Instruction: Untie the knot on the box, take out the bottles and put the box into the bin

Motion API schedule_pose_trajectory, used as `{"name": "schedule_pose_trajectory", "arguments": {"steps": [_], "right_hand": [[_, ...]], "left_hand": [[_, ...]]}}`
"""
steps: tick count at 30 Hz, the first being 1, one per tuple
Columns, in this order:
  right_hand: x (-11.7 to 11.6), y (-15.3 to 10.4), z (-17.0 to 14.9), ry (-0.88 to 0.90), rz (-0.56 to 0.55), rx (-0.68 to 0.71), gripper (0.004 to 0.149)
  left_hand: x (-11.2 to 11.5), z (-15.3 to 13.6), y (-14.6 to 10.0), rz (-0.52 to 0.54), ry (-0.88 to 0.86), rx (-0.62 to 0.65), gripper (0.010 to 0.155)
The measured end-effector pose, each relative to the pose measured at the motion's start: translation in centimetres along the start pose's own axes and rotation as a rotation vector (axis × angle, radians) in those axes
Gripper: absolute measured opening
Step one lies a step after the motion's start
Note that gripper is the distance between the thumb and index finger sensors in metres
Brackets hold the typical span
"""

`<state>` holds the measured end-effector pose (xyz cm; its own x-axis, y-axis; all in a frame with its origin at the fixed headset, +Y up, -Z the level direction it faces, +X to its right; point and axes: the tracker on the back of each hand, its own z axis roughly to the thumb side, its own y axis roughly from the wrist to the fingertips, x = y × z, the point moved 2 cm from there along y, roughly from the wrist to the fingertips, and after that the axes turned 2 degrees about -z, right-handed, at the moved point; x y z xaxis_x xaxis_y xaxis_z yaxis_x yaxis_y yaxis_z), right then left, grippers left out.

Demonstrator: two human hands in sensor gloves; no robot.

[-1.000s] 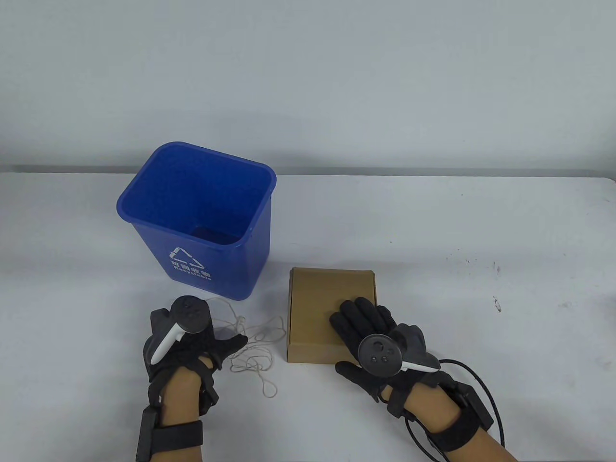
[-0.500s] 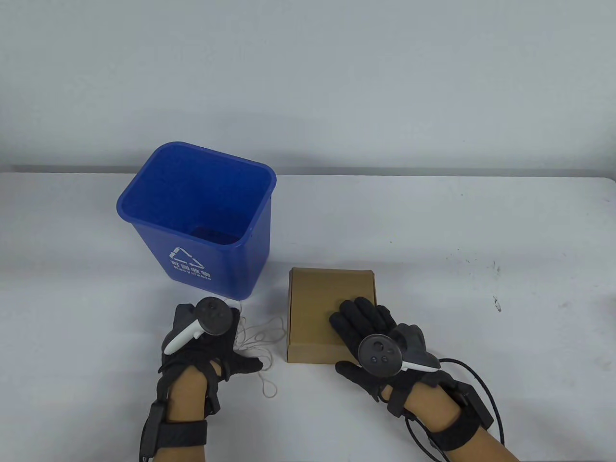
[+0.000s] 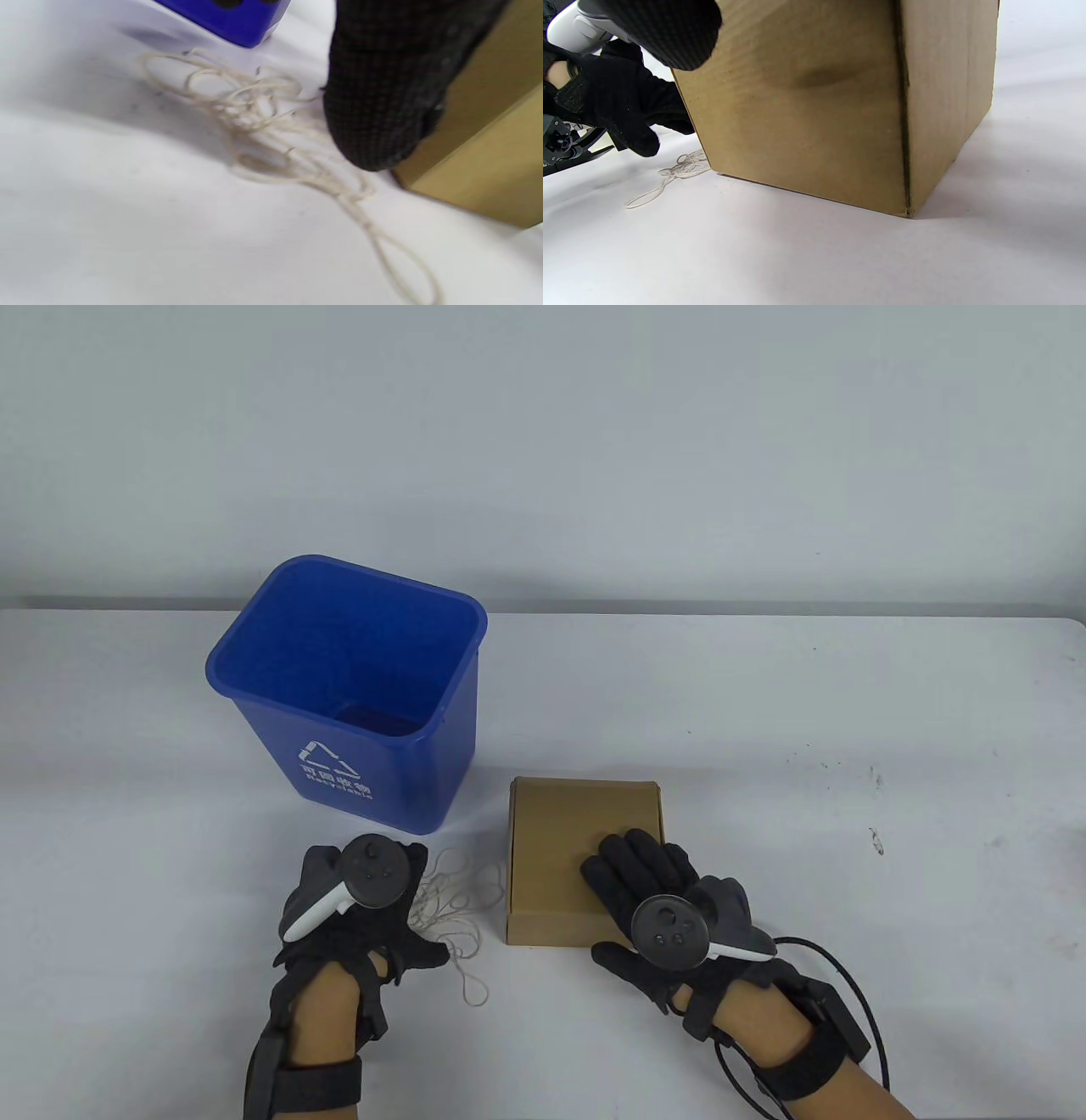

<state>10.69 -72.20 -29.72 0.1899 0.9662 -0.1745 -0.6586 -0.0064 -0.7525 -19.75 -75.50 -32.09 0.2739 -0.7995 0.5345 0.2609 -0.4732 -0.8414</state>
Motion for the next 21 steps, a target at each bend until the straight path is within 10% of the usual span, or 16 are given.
{"name": "schedule_pose_trajectory", "arguments": {"steps": [6, 21], "right_hand": [[0.0, 0.0, 0.0, -0.001, 0.000, 0.000, 0.084], [0.0, -0.1, 0.1, -0.011, -0.010, -0.001, 0.084]], "left_hand": [[1.7, 0.3, 2.1, -0.132, 0.043, -0.049, 0.123], [0.5, 2.7, 1.4, 0.142, 0.148, -0.050, 0.068]]}}
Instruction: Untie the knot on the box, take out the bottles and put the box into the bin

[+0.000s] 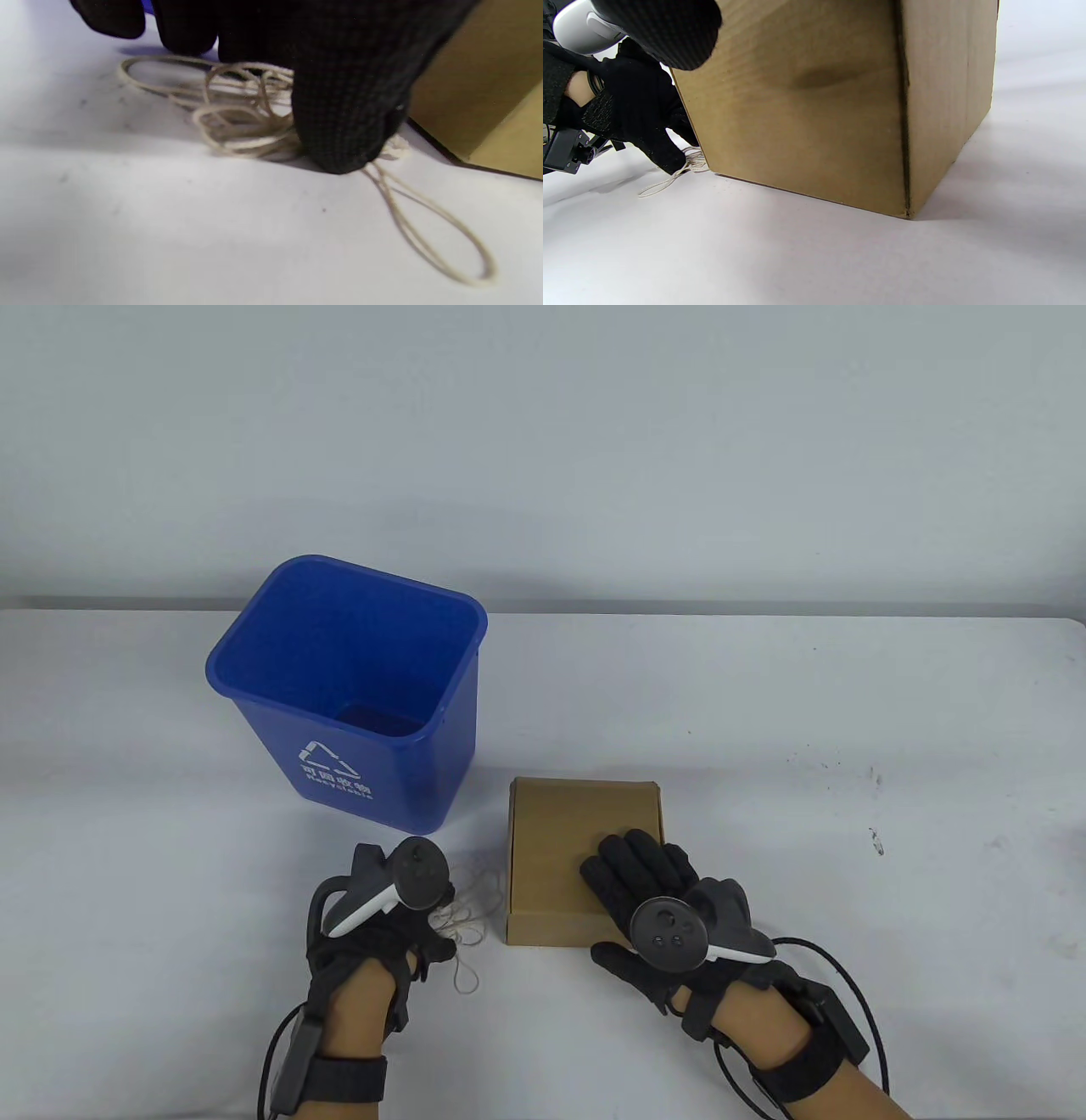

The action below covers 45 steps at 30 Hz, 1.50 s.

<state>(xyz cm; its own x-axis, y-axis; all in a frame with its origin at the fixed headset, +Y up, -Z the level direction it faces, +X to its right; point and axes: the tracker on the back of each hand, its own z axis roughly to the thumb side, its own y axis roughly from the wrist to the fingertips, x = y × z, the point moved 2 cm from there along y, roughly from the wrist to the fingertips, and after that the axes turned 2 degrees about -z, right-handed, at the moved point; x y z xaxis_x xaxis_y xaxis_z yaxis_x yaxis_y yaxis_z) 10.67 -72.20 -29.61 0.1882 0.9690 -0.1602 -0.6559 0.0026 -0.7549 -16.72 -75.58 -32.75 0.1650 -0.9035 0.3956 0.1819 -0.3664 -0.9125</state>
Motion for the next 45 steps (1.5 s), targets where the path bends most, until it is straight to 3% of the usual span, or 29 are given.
{"name": "schedule_pose_trajectory", "arguments": {"steps": [6, 18, 24, 32, 40, 45], "right_hand": [[0.0, 0.0, 0.0, 0.000, -0.012, 0.004, 0.084], [0.0, -0.1, 0.1, -0.003, -0.028, 0.007, 0.083], [0.0, -0.1, 0.1, -0.021, -0.042, 0.012, 0.083], [-0.1, 0.2, 0.5, -0.029, -0.048, 0.012, 0.083], [-0.3, 0.7, 1.2, -0.023, -0.058, 0.011, 0.082], [-0.3, 1.1, 1.6, -0.026, -0.056, 0.018, 0.082]], "left_hand": [[-0.3, 1.5, -0.9, 0.157, 0.122, 0.002, 0.038], [1.1, 3.7, -0.4, 0.119, 0.310, 0.034, 0.040], [0.2, 2.1, -0.4, 0.119, 0.196, 0.089, 0.038], [-4.2, 0.6, -4.1, 0.361, 0.020, 0.128, 0.037], [-5.8, 1.4, -6.3, 0.499, 0.009, 0.138, 0.037], [-5.5, 1.5, -6.2, 0.505, 0.010, 0.135, 0.037]]}}
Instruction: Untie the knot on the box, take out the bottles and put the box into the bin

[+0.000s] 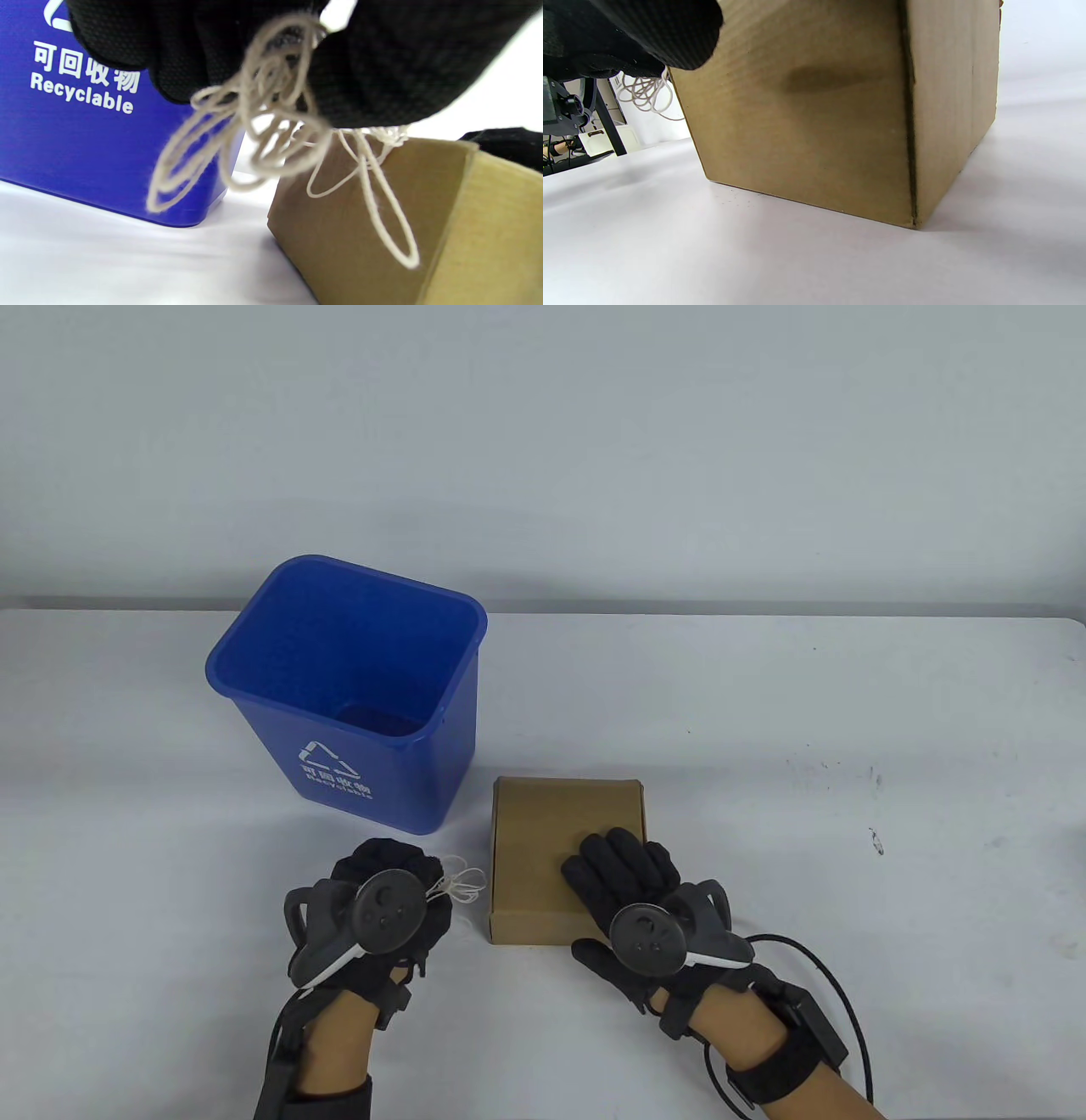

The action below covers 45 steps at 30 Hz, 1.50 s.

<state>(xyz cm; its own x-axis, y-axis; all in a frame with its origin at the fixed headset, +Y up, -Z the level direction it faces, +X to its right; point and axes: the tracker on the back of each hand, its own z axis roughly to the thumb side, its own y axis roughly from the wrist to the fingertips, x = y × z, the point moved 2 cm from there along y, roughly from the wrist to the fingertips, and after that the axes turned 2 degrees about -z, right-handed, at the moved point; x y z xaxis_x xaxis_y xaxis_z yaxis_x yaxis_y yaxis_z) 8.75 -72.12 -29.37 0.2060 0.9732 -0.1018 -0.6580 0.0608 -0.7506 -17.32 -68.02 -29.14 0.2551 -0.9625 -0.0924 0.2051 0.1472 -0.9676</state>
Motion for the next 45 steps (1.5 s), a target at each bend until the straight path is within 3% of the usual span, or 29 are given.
{"name": "schedule_pose_trajectory", "arguments": {"steps": [6, 17, 20, 26, 30, 35, 45], "right_hand": [[0.1, 0.0, -0.1, 0.009, -0.004, 0.007, 0.082], [0.7, -0.5, -0.6, 0.064, -0.029, 0.059, 0.078], [1.3, -1.5, -0.8, 0.083, -0.038, 0.050, 0.080], [1.8, -2.8, -2.2, 0.123, 0.055, -0.049, 0.082], [1.8, -3.0, -2.2, 0.134, 0.112, -0.074, 0.083], [1.9, -3.4, -1.7, 0.093, 0.145, -0.089, 0.083], [1.5, -3.3, -1.9, 0.123, 0.184, -0.091, 0.084]], "left_hand": [[0.2, 0.3, -0.2, 0.014, 0.010, -0.003, 0.037], [-1.8, 2.7, -1.3, 0.171, 0.048, -0.015, 0.037], [-3.2, 4.0, -1.7, 0.223, 0.076, 0.002, 0.038], [-6.4, 6.1, -0.9, 0.227, 0.135, 0.025, 0.038], [-8.6, 6.4, -0.1, 0.260, 0.079, 0.018, 0.038], [-11.8, 7.0, 1.4, 0.270, 0.197, -0.009, 0.038], [-17.2, 6.0, 5.1, 0.304, 0.250, -0.106, 0.038]]}}
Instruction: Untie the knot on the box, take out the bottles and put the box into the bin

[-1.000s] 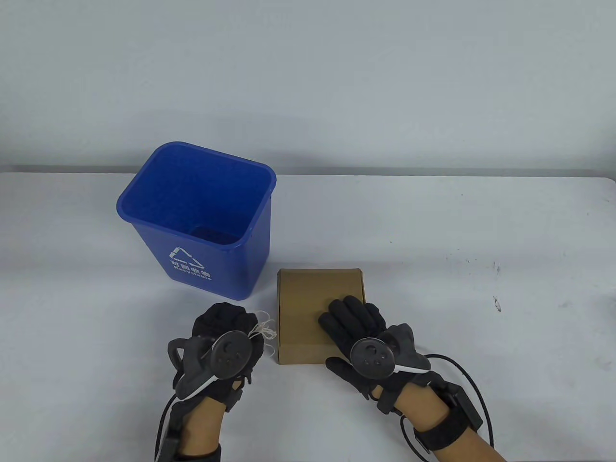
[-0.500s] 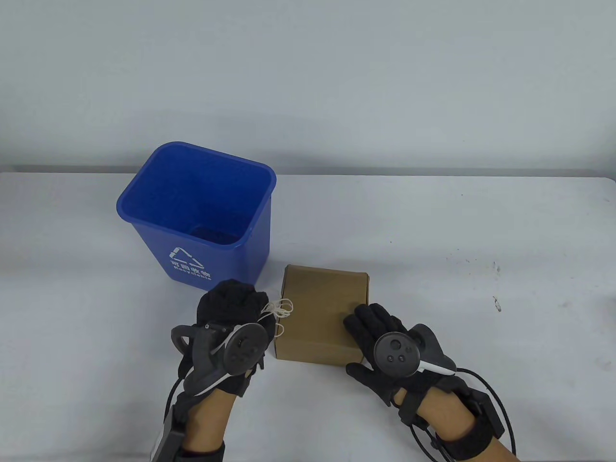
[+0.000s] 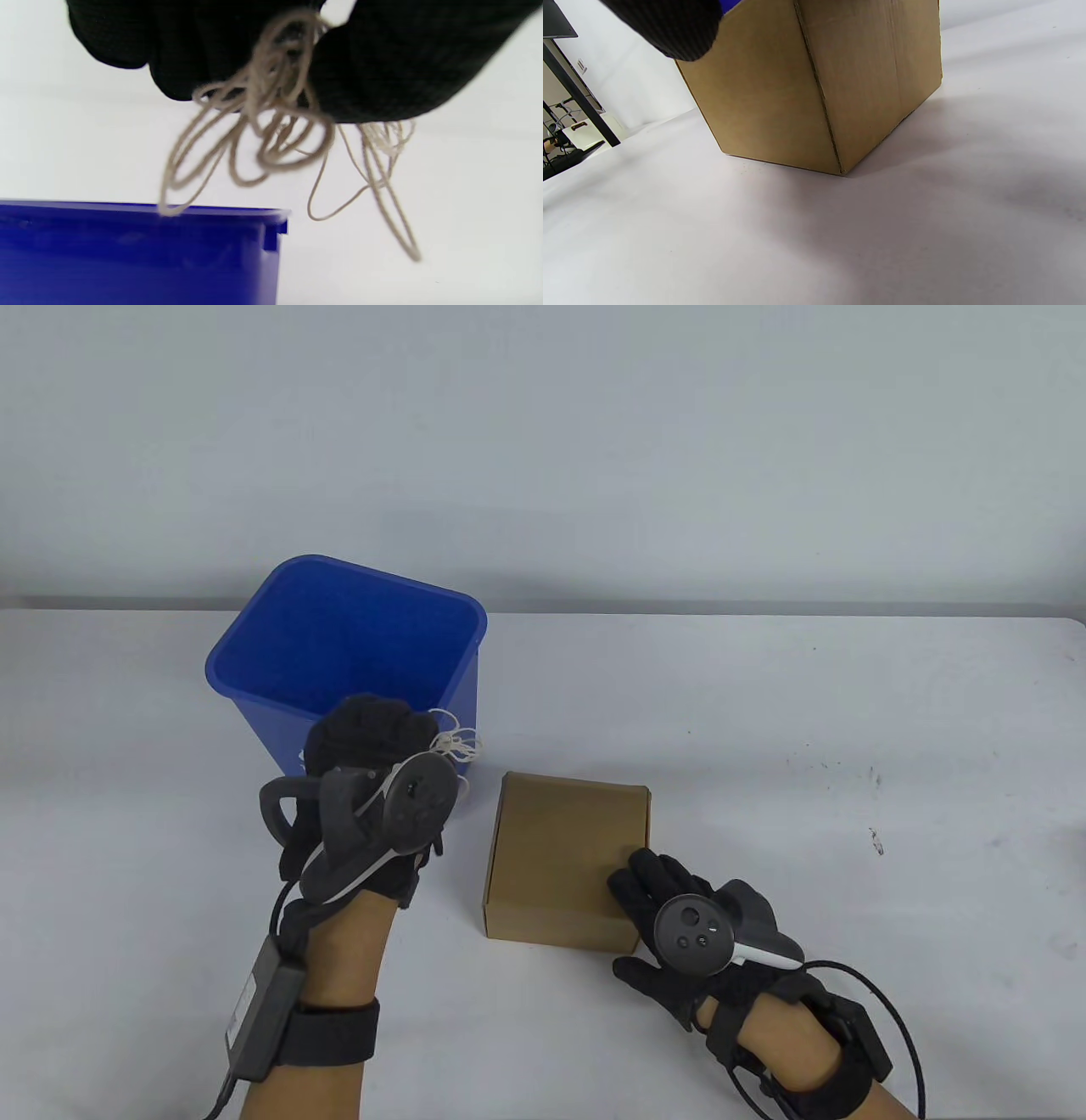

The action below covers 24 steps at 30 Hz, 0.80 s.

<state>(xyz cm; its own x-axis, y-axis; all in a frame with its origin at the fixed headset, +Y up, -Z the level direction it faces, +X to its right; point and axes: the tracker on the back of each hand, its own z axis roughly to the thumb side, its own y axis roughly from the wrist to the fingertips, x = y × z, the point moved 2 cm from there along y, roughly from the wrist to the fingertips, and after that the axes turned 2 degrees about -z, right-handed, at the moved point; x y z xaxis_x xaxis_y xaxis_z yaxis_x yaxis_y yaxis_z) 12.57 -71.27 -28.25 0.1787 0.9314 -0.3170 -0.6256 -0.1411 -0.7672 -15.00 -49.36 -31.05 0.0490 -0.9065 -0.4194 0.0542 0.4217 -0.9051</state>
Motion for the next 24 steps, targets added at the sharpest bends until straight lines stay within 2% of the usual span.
{"name": "schedule_pose_trajectory", "arguments": {"steps": [7, 13, 24], "right_hand": [[0.0, 0.0, -0.1, 0.005, 0.004, -0.001, 0.084], [-0.1, 0.0, -0.1, 0.008, 0.009, -0.001, 0.084], [-0.2, 0.1, -0.1, 0.011, 0.013, 0.000, 0.085]], "left_hand": [[0.0, -0.9, 3.3, -0.007, 0.027, -0.085, 0.038], [0.4, -2.8, 5.1, -0.016, 0.049, -0.191, 0.038], [0.5, -4.2, 5.6, -0.018, 0.034, -0.254, 0.039]]}}
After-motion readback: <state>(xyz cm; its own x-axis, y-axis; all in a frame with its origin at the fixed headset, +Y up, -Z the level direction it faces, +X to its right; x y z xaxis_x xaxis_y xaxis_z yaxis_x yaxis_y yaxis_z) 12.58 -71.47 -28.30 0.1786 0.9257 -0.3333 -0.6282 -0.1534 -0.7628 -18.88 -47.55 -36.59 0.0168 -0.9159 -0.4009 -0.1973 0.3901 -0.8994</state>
